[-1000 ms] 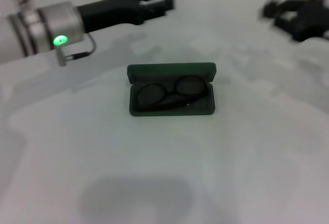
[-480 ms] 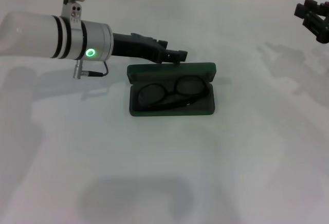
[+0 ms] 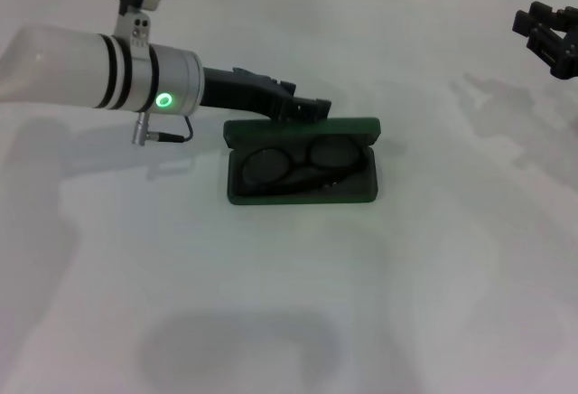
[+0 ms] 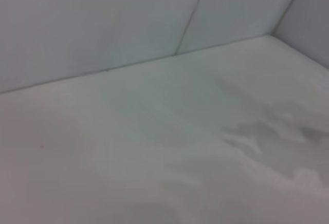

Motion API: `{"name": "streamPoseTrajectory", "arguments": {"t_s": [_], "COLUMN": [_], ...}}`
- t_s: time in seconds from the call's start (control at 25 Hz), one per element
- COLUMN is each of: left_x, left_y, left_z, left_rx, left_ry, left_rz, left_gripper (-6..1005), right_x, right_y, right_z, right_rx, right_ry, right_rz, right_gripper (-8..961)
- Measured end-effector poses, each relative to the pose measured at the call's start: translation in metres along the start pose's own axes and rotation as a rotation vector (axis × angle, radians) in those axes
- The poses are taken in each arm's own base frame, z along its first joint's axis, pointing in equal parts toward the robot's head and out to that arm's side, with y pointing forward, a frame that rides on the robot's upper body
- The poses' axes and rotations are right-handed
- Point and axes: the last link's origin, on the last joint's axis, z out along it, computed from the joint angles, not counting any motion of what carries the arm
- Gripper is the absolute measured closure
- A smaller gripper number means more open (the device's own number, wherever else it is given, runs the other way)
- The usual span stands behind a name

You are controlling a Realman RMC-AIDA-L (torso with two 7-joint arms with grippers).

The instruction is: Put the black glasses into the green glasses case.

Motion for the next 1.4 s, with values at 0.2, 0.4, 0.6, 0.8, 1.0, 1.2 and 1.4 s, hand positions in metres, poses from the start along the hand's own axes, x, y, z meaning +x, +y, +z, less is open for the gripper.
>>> {"name": "streamPoseTrajectory", "arguments": {"t_s": [0.2,0.4,0.6,0.8,1.0,1.2,1.4], "left_x": [-0.008,-0.025,-0.028,-0.026,-0.061,-0.085,-0.092], "left_y": [0.005,0.01,0.018,0.041,0.054,0.055,0.059], "left_z": [0.001,0.001,0.001,-0.051,-0.109,-0.116,-0.113], "left_rx": [-0.032,-0.059,-0.113,-0.34,-0.464,-0.445,-0.454], "left_ry": [-0.049,-0.058,0.034,0.408,0.582,0.563,0.543], "left_rz": [0.016,0.042,0.084,0.249,0.36,0.366,0.373], "left_gripper": [200,199,198,197,195,194,153], "right_x": [0.002,0.004,0.004,0.001,0.01,0.018,0.022], "right_y": [-0.001,-0.006,0.002,0.057,0.082,0.1,0.106], "right_z": [-0.001,-0.001,0.001,-0.001,0.002,0.013,0.013], "right_rx": [0.007,0.033,-0.022,-0.429,-0.564,-0.651,-0.681], "right_ry": [0.002,0.015,0.017,0.029,0.032,0.011,-0.027], "right_rz": [0.0,-0.013,-0.043,-0.118,-0.162,-0.171,-0.198], "right_gripper": [627,623,618,613,608,523,318]}}
